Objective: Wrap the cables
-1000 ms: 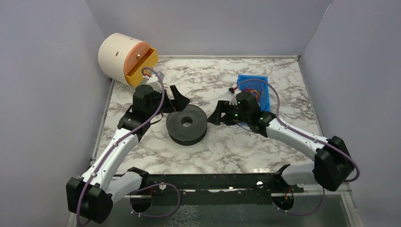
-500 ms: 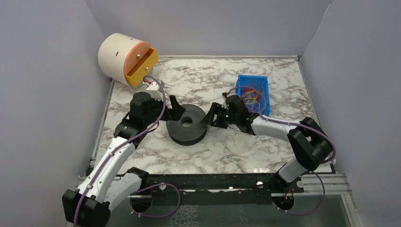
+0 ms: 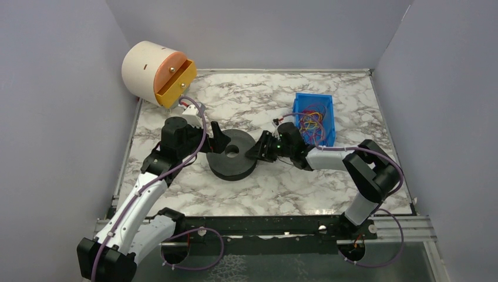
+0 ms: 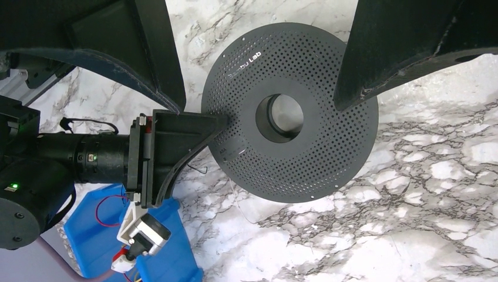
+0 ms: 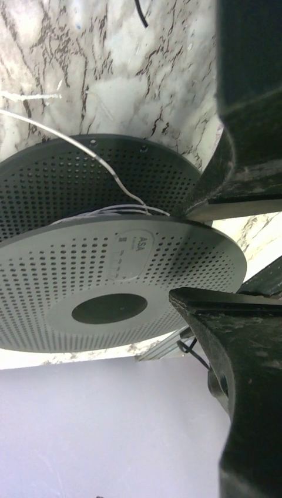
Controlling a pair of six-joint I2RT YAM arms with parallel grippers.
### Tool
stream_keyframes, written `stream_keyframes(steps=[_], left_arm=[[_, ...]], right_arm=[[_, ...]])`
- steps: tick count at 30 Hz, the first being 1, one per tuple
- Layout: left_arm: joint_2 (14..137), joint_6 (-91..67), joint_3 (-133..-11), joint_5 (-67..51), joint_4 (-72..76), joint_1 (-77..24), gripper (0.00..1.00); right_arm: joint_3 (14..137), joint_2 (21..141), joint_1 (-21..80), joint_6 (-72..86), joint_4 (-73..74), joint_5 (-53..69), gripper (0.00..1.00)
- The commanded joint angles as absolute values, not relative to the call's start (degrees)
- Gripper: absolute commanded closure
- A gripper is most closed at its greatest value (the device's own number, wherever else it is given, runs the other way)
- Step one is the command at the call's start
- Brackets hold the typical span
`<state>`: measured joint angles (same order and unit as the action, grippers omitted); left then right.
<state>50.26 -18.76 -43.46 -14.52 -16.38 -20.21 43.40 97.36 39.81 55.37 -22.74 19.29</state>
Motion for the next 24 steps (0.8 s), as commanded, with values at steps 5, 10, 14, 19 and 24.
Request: stream_keyframes(steps=[5,10,14,19,24], left_arm=[[49.4,-17.6,-43.0,-16.0,-16.0,-19.9,0.01],[48.9,-17.4,-43.0,-15.7,-16.1,-19.9,0.01],[48.6,-17.4,-43.0,-15.6,-16.3,-19.9,0.01],[47.9,-17.5,-42.6,-15.6,-16.3,-19.9,0.01],[48.0,-17.6,-42.7,-15.8,-16.4,-19.9,0.01]], right_arm=[[41.9,95.2,40.4,57.5,-28.8,20.8,0.72],[42.0,91.6,40.5,56.7,-27.7,20.0,0.99],[42.7,87.5,40.7,54.3,-24.9,17.7,0.99],[46.3,81.9,41.4,48.6,-16.8,13.1,0.99],[51.3,77.7,44.8,41.1,-7.2,3.0,0.99]])
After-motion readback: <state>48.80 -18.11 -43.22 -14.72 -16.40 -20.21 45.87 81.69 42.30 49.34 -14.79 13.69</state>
